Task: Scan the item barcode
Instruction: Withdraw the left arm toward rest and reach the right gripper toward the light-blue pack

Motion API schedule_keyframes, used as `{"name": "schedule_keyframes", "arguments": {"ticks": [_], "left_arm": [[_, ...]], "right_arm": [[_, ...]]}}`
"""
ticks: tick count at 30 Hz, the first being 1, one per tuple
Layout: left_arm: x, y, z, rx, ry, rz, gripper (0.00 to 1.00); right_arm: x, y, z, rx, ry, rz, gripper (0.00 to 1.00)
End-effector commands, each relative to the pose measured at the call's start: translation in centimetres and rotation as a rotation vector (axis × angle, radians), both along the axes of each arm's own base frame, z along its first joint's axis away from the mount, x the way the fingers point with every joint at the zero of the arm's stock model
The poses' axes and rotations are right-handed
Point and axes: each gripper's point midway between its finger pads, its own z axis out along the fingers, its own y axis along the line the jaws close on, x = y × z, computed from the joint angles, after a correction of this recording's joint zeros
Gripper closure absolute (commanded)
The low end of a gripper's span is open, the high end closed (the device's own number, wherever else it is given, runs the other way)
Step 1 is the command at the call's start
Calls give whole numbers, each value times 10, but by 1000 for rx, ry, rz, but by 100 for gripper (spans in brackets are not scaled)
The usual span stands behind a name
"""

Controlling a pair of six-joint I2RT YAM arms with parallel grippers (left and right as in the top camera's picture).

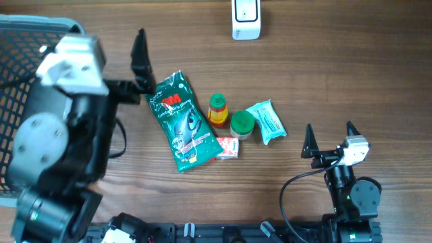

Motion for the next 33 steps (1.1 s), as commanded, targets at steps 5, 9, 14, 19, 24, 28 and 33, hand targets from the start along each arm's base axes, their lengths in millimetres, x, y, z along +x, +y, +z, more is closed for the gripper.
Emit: {"name": "schedule_keyframes", "arguments": {"ticks": [5, 9, 14, 19, 24, 28, 33], "left_arm": [[-51, 21, 27, -35, -111, -9, 0], [-71, 24, 33, -167, -130, -61, 0], [-79, 15, 35, -156, -139, -128, 0], [-80, 15, 37, -159, -147, -130, 0], [-84, 17, 51, -226, -196, -143, 0], [-84, 23, 55, -241, -211, -115, 0], [-86, 24, 61, -278, -234, -122, 0]], "right_arm": [[-4, 25, 5, 188, 6, 146, 0], [-17, 61, 8, 762, 176, 357, 0], [-29, 80, 23, 882, 214, 496, 0], [-39, 90, 49, 740, 138, 590, 0], [-32, 95, 57, 661, 198, 594, 0], [-15, 109, 69, 606, 314, 656, 1], [12, 121, 63, 570, 542, 696, 1]]}}
